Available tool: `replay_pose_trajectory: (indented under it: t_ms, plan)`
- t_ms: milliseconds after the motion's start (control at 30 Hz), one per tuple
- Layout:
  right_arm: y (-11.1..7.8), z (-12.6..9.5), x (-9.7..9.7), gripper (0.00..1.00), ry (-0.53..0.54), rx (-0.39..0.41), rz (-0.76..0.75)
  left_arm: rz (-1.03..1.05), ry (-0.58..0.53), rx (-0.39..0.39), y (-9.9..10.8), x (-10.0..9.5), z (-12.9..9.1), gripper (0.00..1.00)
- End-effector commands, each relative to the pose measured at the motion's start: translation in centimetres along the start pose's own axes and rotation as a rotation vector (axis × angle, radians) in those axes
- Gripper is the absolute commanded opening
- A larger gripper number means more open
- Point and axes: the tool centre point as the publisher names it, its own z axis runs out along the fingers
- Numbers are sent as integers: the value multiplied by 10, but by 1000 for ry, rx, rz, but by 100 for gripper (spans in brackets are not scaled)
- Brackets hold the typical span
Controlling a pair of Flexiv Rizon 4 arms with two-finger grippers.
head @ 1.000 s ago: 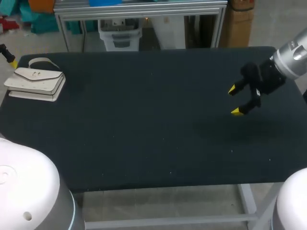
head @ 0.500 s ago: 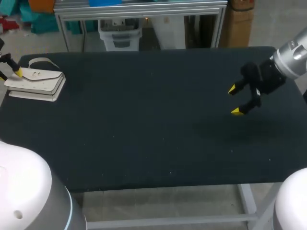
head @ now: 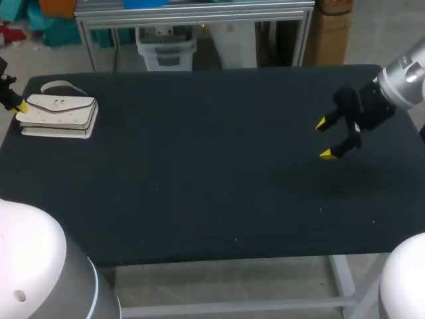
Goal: Pick up the bag, open it, inspect its contents, close it, and place it on the opposite side
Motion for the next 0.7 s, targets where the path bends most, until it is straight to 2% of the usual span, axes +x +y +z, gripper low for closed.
replay_pose_trajectory:
  t_ms: [33,167,467,700]
  plan:
    - [-1,0,0,100,1,-3,-1,1,207,-241,-6,-2,2,0]
    - [-1,0,0,100,1,-3,-1,-1,223,-236,-2,4,8,0]
    - [-1,0,0,100,1,-3,-1,27,257,-222,9,30,14,0]
    - [-1,0,0,100,1,-3,-1,53,260,-184,22,68,18,0]
